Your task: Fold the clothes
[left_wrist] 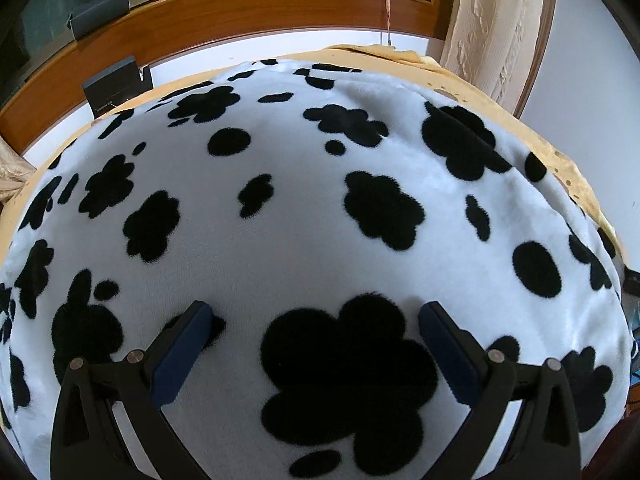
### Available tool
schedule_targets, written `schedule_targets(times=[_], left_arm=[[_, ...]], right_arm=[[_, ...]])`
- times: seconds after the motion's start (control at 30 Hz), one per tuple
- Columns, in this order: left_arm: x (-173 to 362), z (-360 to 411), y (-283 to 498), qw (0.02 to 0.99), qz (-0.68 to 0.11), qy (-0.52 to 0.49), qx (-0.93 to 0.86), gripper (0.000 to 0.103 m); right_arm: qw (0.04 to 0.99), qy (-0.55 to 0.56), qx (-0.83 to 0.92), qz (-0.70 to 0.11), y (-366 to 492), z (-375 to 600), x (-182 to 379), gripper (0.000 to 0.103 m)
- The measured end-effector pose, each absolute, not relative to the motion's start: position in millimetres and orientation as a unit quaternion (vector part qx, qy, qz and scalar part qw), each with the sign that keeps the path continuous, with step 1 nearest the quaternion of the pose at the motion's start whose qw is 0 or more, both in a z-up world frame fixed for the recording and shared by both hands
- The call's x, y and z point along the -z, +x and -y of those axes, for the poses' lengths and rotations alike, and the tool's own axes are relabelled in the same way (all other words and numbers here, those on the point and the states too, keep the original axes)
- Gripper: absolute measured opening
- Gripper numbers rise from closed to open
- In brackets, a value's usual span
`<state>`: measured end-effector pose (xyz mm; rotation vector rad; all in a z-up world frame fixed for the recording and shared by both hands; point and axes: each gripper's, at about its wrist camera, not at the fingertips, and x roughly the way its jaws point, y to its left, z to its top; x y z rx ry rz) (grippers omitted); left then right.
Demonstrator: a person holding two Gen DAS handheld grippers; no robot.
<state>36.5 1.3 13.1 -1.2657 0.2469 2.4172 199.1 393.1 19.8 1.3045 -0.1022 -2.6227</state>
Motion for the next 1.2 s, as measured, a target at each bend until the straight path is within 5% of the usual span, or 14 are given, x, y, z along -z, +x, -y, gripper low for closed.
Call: schedule_targets(times=[0.2,0.67,1.2], left_arm=[[-13.1,-1.4,36.5,0.199,-0.089,-0.452,-0.865,0.103],[-13.1,0.7,37.4,0.202,-0.084,-0.449,-0.866,0.103],[-16.7,11.8,36.5,0.222,-0.046,-0.444,-0.867,0.103]], right_arm=[[0.097,0.379,0.915,0.094,195.5,-414.8,-64.9,0.011],[-0.189,0.203,0.961,-0.017,105.3,-460.1,-179.9,0.011],[-0.054,0.222,0.973,0.032,5.4,-387.4,-200.6,0.007]])
